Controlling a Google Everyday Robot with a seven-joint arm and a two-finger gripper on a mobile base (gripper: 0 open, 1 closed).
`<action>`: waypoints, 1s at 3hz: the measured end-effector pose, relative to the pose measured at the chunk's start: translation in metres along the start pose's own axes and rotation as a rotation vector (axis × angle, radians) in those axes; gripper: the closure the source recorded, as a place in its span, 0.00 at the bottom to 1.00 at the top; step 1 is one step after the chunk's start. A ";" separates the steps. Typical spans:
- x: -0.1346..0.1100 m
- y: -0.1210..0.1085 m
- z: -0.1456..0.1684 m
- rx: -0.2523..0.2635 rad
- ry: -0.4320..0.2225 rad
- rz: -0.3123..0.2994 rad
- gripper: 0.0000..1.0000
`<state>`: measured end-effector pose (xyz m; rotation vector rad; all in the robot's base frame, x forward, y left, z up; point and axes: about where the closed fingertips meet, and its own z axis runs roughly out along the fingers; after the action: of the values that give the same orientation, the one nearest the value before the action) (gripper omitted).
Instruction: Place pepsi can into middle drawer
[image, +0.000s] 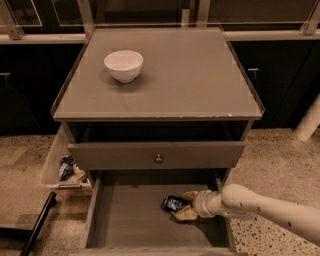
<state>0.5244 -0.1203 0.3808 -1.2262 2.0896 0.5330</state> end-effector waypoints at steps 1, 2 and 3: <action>-0.003 0.006 -0.006 -0.027 -0.007 0.000 0.00; -0.009 0.012 -0.028 -0.042 -0.026 -0.013 0.00; -0.012 0.019 -0.064 -0.024 -0.040 -0.046 0.00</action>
Offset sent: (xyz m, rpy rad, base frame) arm -0.0290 -0.0219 0.0518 0.0505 -0.0099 0.0516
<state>0.4913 -0.1437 0.4349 -1.2641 2.0227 0.5588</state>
